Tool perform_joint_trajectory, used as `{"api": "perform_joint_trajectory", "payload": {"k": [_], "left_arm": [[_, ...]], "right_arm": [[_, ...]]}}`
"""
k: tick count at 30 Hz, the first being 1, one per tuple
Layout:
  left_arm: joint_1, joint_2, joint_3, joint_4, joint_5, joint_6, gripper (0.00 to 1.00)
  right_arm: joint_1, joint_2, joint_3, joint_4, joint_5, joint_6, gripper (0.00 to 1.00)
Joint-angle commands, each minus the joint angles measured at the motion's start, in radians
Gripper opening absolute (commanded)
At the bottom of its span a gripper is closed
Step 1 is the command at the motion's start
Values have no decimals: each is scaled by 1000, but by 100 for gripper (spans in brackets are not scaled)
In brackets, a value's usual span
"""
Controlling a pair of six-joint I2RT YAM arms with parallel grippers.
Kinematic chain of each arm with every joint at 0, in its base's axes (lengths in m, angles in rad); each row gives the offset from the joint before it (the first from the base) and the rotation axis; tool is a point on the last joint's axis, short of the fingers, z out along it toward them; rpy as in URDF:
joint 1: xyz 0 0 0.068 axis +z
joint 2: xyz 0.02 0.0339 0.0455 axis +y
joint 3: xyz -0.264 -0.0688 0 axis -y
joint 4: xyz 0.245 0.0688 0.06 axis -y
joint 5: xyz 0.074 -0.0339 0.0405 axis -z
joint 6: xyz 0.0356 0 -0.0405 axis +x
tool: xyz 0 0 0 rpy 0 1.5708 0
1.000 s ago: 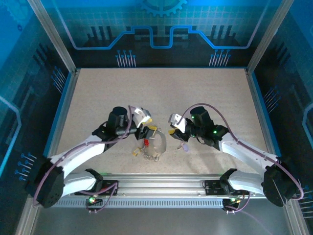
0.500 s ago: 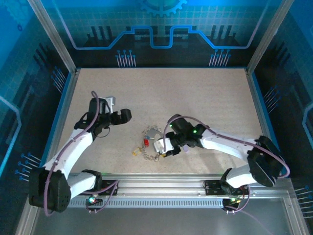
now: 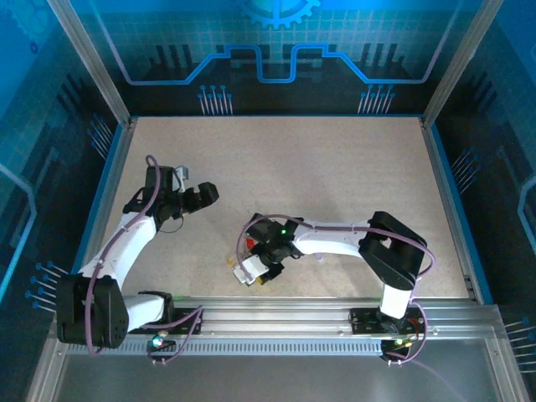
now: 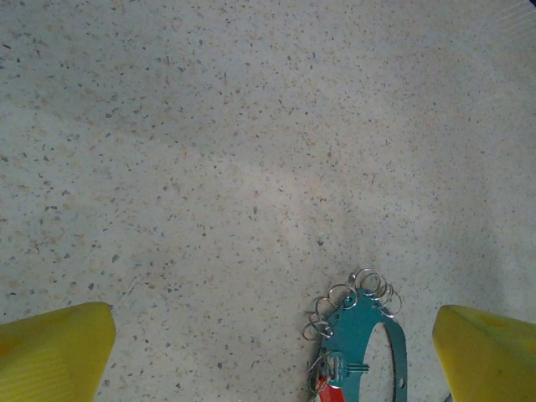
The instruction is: Put the keys on the keyring
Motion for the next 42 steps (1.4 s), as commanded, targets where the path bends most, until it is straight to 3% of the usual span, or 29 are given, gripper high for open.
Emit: {"api": "perform_joint_trajectory", "payload": {"k": [1,15,29,38,42], "left_arm": [[10,-24,12,-6,25,-21,99],[12,-8,19,-30,23,-21,99],[12,3,28,-44,30,-18,99],[13,3,28,-51,31,-17,99],[12,0,29,-54,29,-18,99]], "right_arm": [[-29,4,65,-41,6,34,39],[-61,185,264,-155,64,-70,26],[-53,249,344,-337,47,-147,25],[-45,216,359,-333,69,-147,25],[-58,146,325,-313,55,-156,30]]}}
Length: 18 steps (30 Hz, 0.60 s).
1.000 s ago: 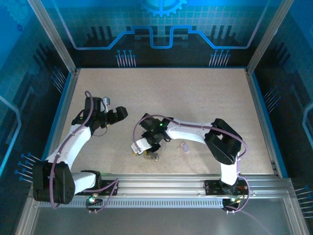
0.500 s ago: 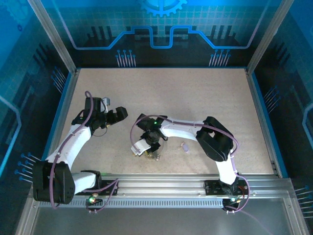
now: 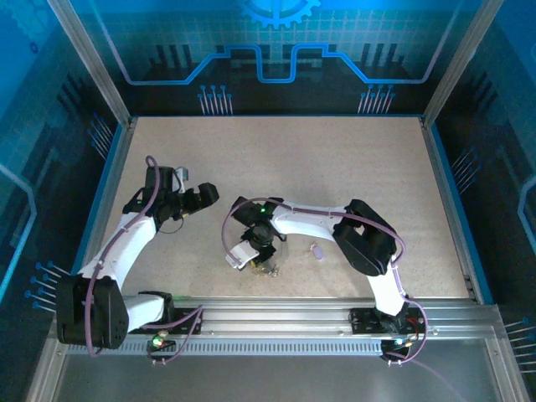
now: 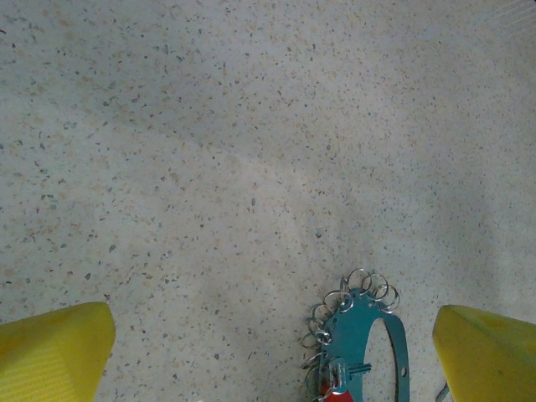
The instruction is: Put the keys on the keyring
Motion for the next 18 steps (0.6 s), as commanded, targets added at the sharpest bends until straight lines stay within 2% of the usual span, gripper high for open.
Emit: {"api": "perform_joint_trajectory", "payload": {"k": [1,7,18], "left_arm": [[13,0,30,-34,18,-13,99],[35,5,29,-40,19,-81,99],[67,6,25,-32,48,-103,99]], "right_arm": [[-6,-94,-26,-27,-11,-53,31],[7,-154,-104,-12,-18,-220,31],[48,-8,44,-129,14,-287,28]]}}
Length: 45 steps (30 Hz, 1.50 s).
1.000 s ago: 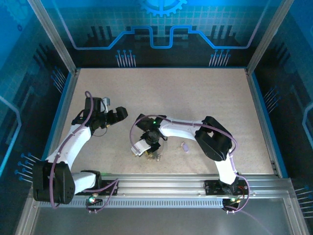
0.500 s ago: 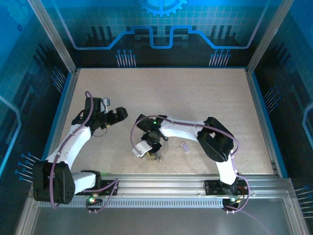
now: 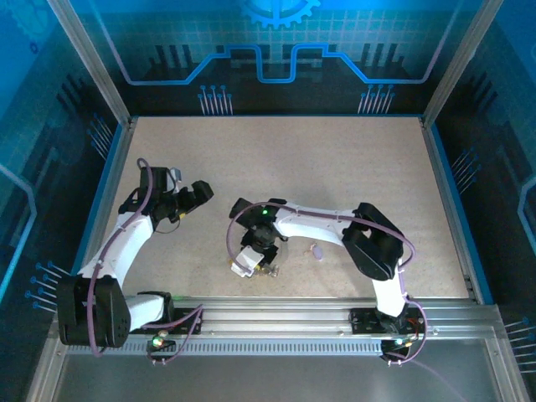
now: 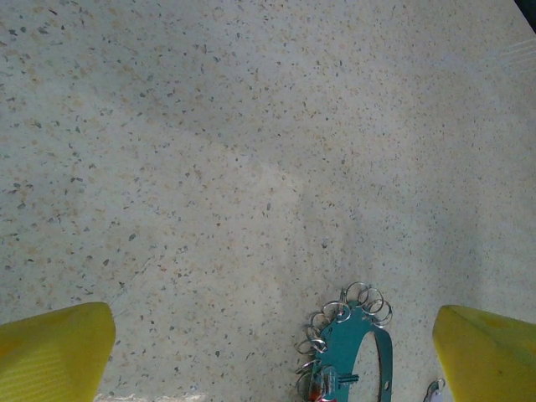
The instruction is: Put the keys on the keyring
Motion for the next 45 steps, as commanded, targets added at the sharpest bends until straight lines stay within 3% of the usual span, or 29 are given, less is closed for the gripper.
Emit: {"api": "perform_joint_trajectory", "payload": {"k": [1,45], "left_arm": [[17,4,24,-12,34,-27,99],[51,13,14,22,108,-63,98]], "right_arm": [[18,47,49,-79,0,-37,28],[-8,161,205,-253,101,-76,27]]}}
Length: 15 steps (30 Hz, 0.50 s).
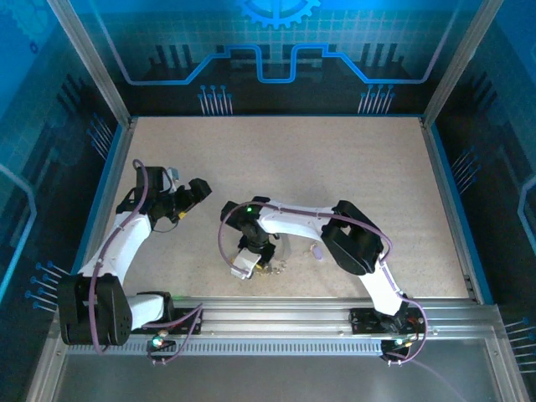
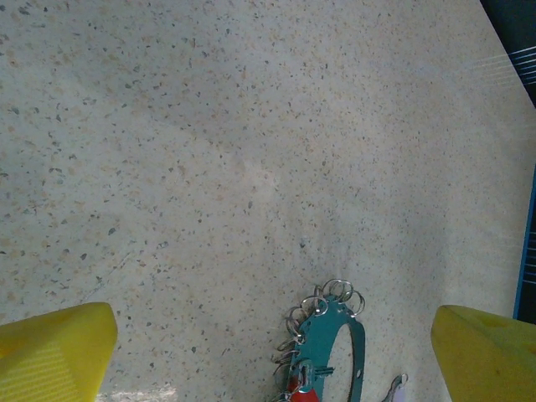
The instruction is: Put the keys on the keyring
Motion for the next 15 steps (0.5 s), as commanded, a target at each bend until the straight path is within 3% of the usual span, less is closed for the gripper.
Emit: {"api": "perform_joint_trajectory", "payload": {"k": [1,15], "left_arm": [[14,7,13,10,33,-13,98],[14,7,10,14,40,-15,97]], "right_arm": [[-19,8,37,-57,22,1,27],[-31,6,8,-45,-17,34,27]]}}
